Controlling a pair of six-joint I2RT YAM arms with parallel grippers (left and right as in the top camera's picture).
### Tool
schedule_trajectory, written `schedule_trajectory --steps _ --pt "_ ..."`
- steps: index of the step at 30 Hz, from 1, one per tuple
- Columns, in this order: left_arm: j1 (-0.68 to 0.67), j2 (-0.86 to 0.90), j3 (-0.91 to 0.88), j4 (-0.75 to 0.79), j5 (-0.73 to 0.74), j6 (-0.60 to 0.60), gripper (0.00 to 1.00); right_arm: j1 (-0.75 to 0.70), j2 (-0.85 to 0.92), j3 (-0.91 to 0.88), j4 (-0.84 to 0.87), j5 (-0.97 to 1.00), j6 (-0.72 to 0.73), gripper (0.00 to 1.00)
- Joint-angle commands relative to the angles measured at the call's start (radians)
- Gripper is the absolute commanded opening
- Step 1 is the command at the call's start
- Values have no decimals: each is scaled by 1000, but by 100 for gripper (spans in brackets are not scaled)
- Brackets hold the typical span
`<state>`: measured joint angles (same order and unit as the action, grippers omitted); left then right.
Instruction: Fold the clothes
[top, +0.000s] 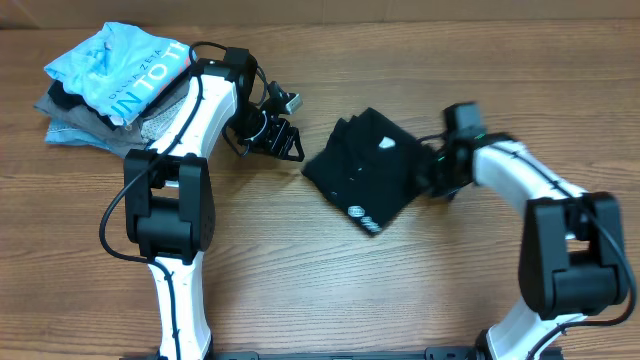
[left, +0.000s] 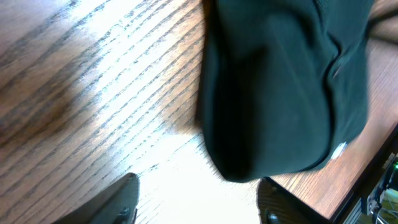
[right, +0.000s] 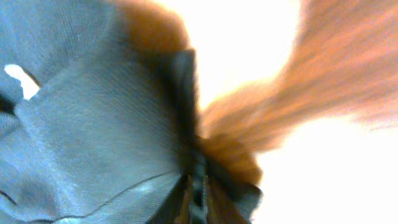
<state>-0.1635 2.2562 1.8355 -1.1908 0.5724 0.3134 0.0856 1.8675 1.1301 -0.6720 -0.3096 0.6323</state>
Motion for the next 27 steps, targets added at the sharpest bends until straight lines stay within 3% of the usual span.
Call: schedule_trajectory --steps 1,7,12,18,24,27 --pt "-8 -1 13 -5 31 27 70 -68 5 132 -86 17 -217 14" --pt "-44 0 11 21 32 -5 75 -71 4 282 -335 -248 -357 25" --pt "-95 2 -23 97 23 -60 77 6 7 251 -396 -259 -309 27" --pt "-119 20 -34 163 19 -132 79 108 7 92 -232 -208 -94 18" --pt "-119 31 -34 164 19 -143 82 148 7 -135 52 -207 127 17" --pt "-122 40 -34 163 21 -155 84 132 7 -190 90 -175 187 15"
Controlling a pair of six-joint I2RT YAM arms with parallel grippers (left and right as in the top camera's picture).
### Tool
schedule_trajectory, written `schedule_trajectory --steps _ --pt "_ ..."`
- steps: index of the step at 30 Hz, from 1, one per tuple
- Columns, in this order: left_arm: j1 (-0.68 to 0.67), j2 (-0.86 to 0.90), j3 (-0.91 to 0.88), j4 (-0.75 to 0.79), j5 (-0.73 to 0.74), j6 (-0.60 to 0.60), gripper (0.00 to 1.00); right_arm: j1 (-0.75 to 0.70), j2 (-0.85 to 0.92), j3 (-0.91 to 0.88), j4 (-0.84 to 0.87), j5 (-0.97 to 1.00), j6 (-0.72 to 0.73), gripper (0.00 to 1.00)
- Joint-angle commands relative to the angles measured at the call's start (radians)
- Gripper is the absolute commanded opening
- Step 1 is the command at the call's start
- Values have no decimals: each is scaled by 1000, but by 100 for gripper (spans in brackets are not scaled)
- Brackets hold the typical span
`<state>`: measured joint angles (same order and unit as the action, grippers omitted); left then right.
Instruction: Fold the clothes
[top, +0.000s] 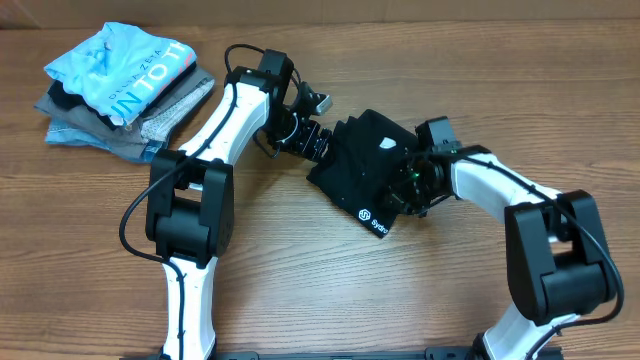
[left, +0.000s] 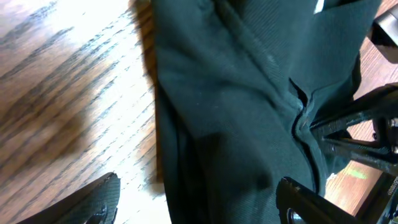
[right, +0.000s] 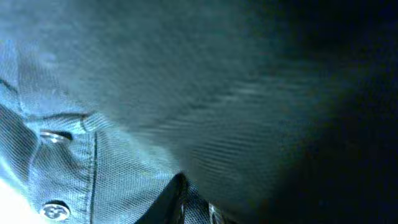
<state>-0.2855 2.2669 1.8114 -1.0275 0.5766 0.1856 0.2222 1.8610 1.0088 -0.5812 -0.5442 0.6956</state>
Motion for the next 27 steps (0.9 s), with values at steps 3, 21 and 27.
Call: schedule_trajectory --steps 3,21,27 --pt "-11 56 -10 -4 27 -34 85 -34 13 -76 -68 135 121 14" --pt "-122 204 -10 56 227 -141 81 -65 13 -74 -117 151 -21 14" --pt "-129 276 -10 56 313 -142 40 -65 13 -74 -117 151 -24 14"
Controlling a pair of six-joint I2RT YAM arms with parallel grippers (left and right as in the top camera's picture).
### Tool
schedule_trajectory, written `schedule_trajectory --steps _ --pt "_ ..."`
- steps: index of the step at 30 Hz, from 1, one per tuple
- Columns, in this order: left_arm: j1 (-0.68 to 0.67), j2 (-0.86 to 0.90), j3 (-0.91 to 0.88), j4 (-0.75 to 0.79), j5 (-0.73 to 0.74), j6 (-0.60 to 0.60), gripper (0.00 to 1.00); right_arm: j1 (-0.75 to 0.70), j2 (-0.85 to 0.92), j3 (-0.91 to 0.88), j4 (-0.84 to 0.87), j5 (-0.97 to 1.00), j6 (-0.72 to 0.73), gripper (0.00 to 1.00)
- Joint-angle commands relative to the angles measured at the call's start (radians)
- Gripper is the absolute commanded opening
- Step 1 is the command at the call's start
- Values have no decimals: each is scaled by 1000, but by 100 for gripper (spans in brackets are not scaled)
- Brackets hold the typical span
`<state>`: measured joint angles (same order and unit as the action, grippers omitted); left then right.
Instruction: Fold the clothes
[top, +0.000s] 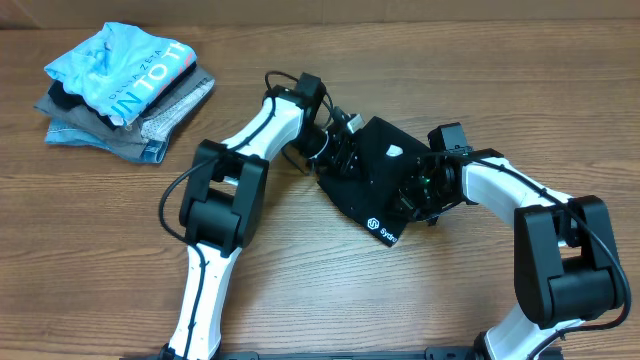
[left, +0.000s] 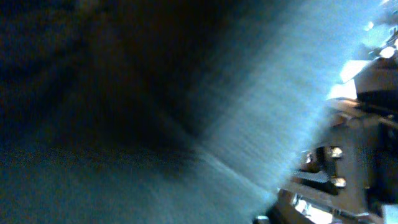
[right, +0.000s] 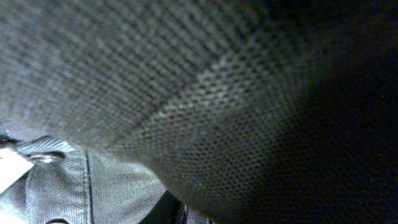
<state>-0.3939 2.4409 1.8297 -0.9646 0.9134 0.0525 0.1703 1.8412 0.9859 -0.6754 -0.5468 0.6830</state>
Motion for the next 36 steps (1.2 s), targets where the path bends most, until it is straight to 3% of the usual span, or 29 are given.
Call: schedule_trajectory --steps 1,3,5,11,15,19,24,31,36 --pt "-21 103 -28 -7 -24 -8 31 -13 33 -51 -24 153 -20 15" --pt "-19 102 -28 -11 -25 -8 11 -13 33 -44 -45 154 -34 14" --pt "-14 95 -26 -16 -26 -8 4 -15 33 -26 -83 154 -60 13" --pt "40 13 21 -112 -30 38 4 -27 -38 106 -277 154 -198 11" --pt "137 -152 90 -163 -32 45 4 -37 -141 280 -475 154 -351 13" --pt "272 -279 192 -158 -29 -51 4 -37 -192 406 -580 154 -385 14" --pt "453 -337 325 -82 -27 -195 4 -37 -209 438 -599 153 -384 16" --pt "687 -335 367 204 -52 -486 4 -37 -209 438 -635 153 -381 16" --pt "787 -335 365 231 -183 -524 4 -37 -209 438 -657 154 -373 15"
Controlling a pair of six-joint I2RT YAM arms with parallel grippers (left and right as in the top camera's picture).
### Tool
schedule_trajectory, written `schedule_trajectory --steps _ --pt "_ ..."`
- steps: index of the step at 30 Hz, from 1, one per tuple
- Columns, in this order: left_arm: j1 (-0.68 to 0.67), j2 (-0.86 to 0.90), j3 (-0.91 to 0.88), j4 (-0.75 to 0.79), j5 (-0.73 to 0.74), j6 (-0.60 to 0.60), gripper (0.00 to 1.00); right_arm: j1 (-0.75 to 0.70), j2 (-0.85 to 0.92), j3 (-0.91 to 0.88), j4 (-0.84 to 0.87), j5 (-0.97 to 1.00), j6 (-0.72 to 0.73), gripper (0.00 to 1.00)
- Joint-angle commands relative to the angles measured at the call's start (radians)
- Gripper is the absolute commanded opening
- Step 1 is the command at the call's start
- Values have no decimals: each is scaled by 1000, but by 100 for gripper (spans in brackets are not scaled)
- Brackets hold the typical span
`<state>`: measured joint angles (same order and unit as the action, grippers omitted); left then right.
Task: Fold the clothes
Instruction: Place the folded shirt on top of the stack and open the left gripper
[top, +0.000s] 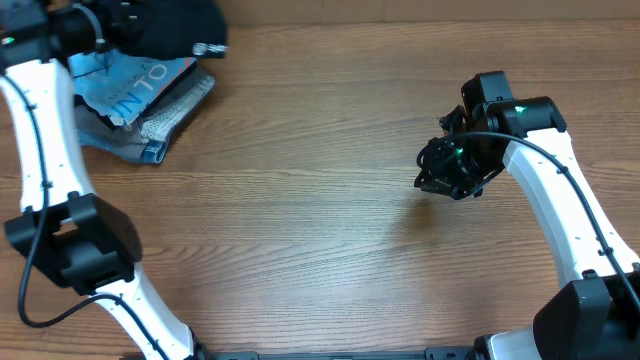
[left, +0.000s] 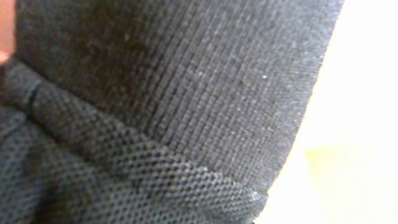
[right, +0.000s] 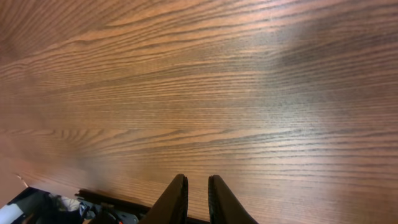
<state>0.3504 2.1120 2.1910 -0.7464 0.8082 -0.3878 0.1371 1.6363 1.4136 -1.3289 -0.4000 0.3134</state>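
Note:
The folded black shirt (top: 168, 24) is at the far left corner, over the top of the pile of folded clothes (top: 135, 98). My left gripper (top: 112, 22) is at the shirt's left edge, mostly hidden by it. Black knit fabric (left: 155, 93) fills the left wrist view and hides the fingers. My right gripper (top: 428, 180) hangs over bare wood at the right middle. In the right wrist view the right gripper (right: 198, 199) shows only a narrow slit between its fingers, with nothing in it.
The pile holds a light blue printed shirt (top: 125, 85) over grey and denim pieces, near the table's far left edge. The wooden table (top: 300, 220) stretches between the two arms. A dark frame edge (right: 93, 202) shows low in the right wrist view.
The black shirt has gone from the table's middle to the far left corner over the pile, with my left gripper. My right gripper has let go of it and stands over bare wood.
The shirt lay folded at the middle, my right gripper shut on its right edge and my left gripper open to its left. Then the left gripper was at its left edge, then deep in the fabric. Now the left holds it over the pile.

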Motion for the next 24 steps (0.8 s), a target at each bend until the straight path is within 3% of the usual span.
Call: schedule_trajectory --steps 1,8,19,24 --pt "59 -6 1 14 -117 -79 4 -4 -4 10 -7 6 -3 15" --pt "103 30 -48 40 -191 35 4 -4 -4 10 -16 6 16 14" --pt "104 129 -63 70 -160 47 4 -3 -4 10 -34 6 32 11" --pt "104 128 -22 223 20 -52 4 -3 -4 10 -35 6 31 12"
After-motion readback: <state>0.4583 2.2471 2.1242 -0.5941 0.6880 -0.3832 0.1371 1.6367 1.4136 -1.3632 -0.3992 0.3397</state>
